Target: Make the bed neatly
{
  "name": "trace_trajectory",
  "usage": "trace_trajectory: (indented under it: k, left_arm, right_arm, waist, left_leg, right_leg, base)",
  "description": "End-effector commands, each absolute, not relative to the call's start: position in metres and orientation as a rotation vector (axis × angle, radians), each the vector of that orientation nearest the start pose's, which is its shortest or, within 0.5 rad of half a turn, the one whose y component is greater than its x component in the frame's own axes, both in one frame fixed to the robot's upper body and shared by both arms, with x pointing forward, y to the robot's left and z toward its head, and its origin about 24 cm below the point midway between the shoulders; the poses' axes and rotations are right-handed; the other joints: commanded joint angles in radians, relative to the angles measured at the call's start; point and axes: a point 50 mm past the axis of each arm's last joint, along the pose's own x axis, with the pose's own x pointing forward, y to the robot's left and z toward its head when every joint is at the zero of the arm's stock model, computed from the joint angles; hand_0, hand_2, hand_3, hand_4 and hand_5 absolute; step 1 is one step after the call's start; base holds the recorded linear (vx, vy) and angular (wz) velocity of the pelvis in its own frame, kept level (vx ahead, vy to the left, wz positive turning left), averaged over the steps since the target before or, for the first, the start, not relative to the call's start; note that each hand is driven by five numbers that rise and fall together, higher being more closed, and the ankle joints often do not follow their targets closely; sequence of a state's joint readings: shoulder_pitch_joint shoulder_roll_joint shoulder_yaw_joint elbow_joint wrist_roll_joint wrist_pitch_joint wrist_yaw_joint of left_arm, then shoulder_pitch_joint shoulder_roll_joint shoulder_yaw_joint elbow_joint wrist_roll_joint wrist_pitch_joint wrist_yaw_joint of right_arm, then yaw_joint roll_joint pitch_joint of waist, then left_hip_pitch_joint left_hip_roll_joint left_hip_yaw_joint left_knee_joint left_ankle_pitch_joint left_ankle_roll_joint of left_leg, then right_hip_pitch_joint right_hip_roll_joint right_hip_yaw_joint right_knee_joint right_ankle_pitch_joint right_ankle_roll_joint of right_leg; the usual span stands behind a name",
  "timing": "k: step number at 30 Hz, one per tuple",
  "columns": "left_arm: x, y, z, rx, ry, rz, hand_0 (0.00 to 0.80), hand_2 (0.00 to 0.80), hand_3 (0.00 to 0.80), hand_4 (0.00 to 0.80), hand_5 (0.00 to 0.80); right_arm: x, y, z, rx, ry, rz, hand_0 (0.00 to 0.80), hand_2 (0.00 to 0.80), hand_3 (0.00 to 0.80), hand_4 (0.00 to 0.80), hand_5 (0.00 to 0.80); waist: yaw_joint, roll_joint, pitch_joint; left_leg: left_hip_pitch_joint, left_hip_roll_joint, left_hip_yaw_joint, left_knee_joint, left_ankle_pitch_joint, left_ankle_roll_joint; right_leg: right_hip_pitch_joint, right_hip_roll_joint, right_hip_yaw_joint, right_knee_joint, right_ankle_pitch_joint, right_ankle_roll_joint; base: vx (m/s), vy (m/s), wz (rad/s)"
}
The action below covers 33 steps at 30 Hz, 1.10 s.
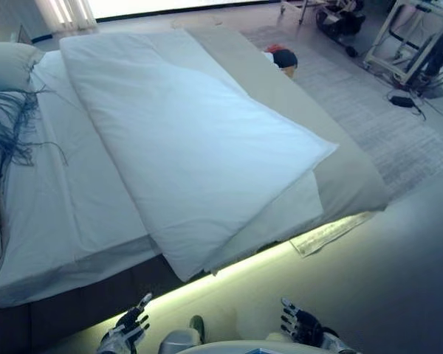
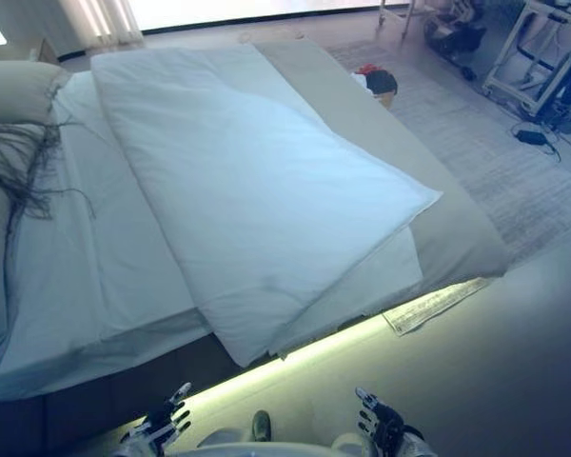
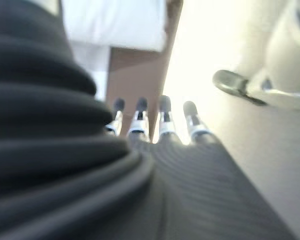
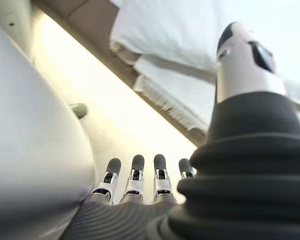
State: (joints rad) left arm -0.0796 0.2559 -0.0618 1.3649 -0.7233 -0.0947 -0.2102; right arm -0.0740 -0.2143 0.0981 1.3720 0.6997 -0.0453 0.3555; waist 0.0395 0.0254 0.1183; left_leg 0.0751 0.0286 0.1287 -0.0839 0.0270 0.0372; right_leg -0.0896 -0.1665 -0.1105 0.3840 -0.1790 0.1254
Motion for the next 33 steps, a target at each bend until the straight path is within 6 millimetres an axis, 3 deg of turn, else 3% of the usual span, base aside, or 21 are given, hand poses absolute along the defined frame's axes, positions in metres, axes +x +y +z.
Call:
trace_trajectory:
  k: [1,4,8,10,13,15,17,18,20,23,27,29,31,33]
  left_arm:
    - [0.119,0.247,-0.151,-0.441,0.977,0.386,0.000,0.000,0.000,0.000,0.000]
    - [0.121,0.244,-0.151,-0.466,0.968,0.399,0.000,0.000,0.000,0.000,0.000]
    - [0.093,0.242,-0.159,-0.464,1.027,0.448,0.000,0.000,0.000,0.000,0.000]
    - [0.077,0.244,-0.162,-0.463,1.064,0.484,0.000,0.000,0.000,0.000,0.000]
    - [0.059,0.248,-0.164,-0.448,1.108,0.506,0.000,0.000,0.000,0.000,0.000]
    - [0.056,0.248,-0.164,-0.456,1.103,0.511,0.000,0.000,0.000,0.000,0.000]
    - [0.064,0.244,-0.164,-0.460,1.086,0.464,0.000,0.000,0.000,0.000,0.000]
    - [0.073,0.237,-0.163,-0.453,1.078,0.413,0.000,0.000,0.000,0.000,0.000]
    - [0.089,0.228,-0.162,-0.442,1.060,0.331,0.000,0.000,0.000,0.000,0.000]
    - [0.098,0.225,-0.161,-0.416,1.048,0.286,0.000,0.000,0.000,0.000,0.000]
    - [0.106,0.240,-0.155,-0.403,0.988,0.322,0.000,0.000,0.000,0.000,0.000]
    - [0.124,0.245,-0.147,-0.440,0.891,0.316,0.000,0.000,0.000,0.000,0.000]
    - [0.159,0.249,-0.129,-0.519,0.718,0.279,0.000,0.000,0.000,0.000,0.000]
    - [0.184,0.250,-0.116,-0.570,0.614,0.251,0.000,0.000,0.000,0.000,0.000]
  right_arm:
    - [0.111,-0.220,-0.157,0.541,1.017,-0.213,0.000,0.000,0.000,0.000,0.000]
    - [0.122,-0.227,-0.153,0.521,0.975,-0.262,0.000,0.000,0.000,0.000,0.000]
    - [0.120,-0.231,-0.153,0.503,0.983,-0.301,0.000,0.000,0.000,0.000,0.000]
    - [0.123,-0.228,-0.153,0.501,0.974,-0.287,0.000,0.000,0.000,0.000,0.000]
    - [0.137,-0.225,-0.148,0.585,0.891,-0.269,0.000,0.000,0.000,0.000,0.000]
    - [0.139,-0.226,-0.146,0.605,0.867,-0.268,0.000,0.000,0.000,0.000,0.000]
    - [0.134,-0.232,-0.147,0.600,0.857,-0.306,0.000,0.000,0.000,0.000,0.000]
    - [0.131,-0.237,-0.147,0.583,0.838,-0.349,0.000,0.000,0.000,0.000,0.000]
    - [0.133,-0.243,-0.144,0.606,0.797,-0.410,0.000,0.000,0.000,0.000,0.000]
    - [0.146,-0.247,-0.138,0.699,0.719,-0.451,0.000,0.000,0.000,0.000,0.000]
    - [0.157,-0.251,-0.134,0.833,0.676,-0.539,0.000,0.000,0.000,0.000,0.000]
    - [0.180,-0.258,-0.122,0.854,0.600,-0.585,0.000,0.000,0.000,0.000,0.000]
    - [0.216,-0.272,-0.098,0.903,0.458,-0.615,0.000,0.000,0.000,0.000,0.000]
    - [0.237,-0.284,-0.079,0.923,0.390,-0.623,0.000,0.000,0.000,0.000,0.000]
  waist:
    - [-0.025,-0.023,0.049]
    - [-0.056,-0.021,0.068]
    - [-0.042,-0.043,0.044]
    - [-0.029,-0.057,0.027]
    - [-0.008,-0.069,0.010]
    - [-0.009,-0.067,-0.002]
    - [-0.019,-0.061,-0.010]
    - [-0.024,-0.058,-0.008]
    - [-0.024,-0.049,0.003]
    - [-0.018,-0.035,0.021]
    - [-0.009,-0.034,0.058]
    - [0.004,-0.028,0.107]
    - [0.011,-0.011,0.199]
    - [0.017,0.003,0.243]
  left_leg:
    - [-0.074,-0.040,-0.017,0.070,-0.028,-0.039]
    - [-0.013,-0.030,-0.046,0.086,-0.109,-0.045]
    - [0.027,0.004,-0.079,0.177,-0.178,-0.064]
    - [0.049,0.044,-0.083,0.186,-0.170,-0.077]
    - [0.072,0.102,-0.076,0.170,-0.116,-0.098]
    - [0.074,0.127,-0.049,0.148,-0.067,-0.114]
    - [0.049,0.148,0.024,0.158,-0.021,-0.133]
    - [0.031,0.148,0.074,0.174,-0.026,-0.138]
    - [-0.002,0.128,0.114,0.166,-0.042,-0.140]
    - [-0.009,0.122,0.090,0.130,-0.038,-0.133]
    - [-0.040,0.131,0.077,0.177,-0.053,-0.129]
    - [-0.119,0.135,0.058,0.241,-0.062,-0.129]
    - [-0.299,0.134,0.030,0.366,-0.079,-0.126]
    - [-0.427,0.132,0.010,0.450,-0.096,-0.130]
  right_leg:
    - [-0.082,-0.015,-0.023,-0.288,0.297,0.009]
    - [-0.142,-0.049,0.020,-0.430,0.350,0.030]
    - [-0.068,-0.093,0.051,-0.292,0.317,0.036]
    - [-0.032,-0.081,0.026,-0.285,0.291,0.042]
    - [0.011,-0.046,-0.026,-0.291,0.257,0.017]
    - [0.041,-0.018,-0.064,-0.315,0.245,-0.003]
    - [0.077,-0.007,-0.114,-0.333,0.228,-0.014]
    - [0.098,-0.015,-0.155,-0.337,0.219,-0.017]
    - [0.109,-0.027,-0.195,-0.322,0.207,-0.011]
    - [0.090,-0.033,-0.198,-0.263,0.182,-0.008]
    - [0.038,-0.049,-0.194,-0.196,0.165,0.000]
    - [-0.018,-0.063,-0.188,-0.161,0.156,-0.004]
    - [-0.182,-0.091,-0.158,-0.060,0.152,-0.011]
    - [-0.300,-0.112,-0.139,0.023,0.134,-0.018]
  base:
    - [0.214,-0.231,0.41]
    - [0.356,-0.226,0.48]
    - [0.407,-0.341,1.11]
    - [0.370,-0.429,1.01]
    - [0.257,-0.385,0.09]
    - [0.193,-0.246,0.08]
    - [0.151,-0.156,0.36]
    - [0.098,-0.091,0.66]
    - [0.037,-0.017,0.86]
    - [0.053,-0.005,0.62]
    - [0.042,-0.081,0.32]
    - [-0.236,-0.103,0.01]
    - [-0.437,-0.124,0.00]
    - [-0.312,-0.062,-0.02]
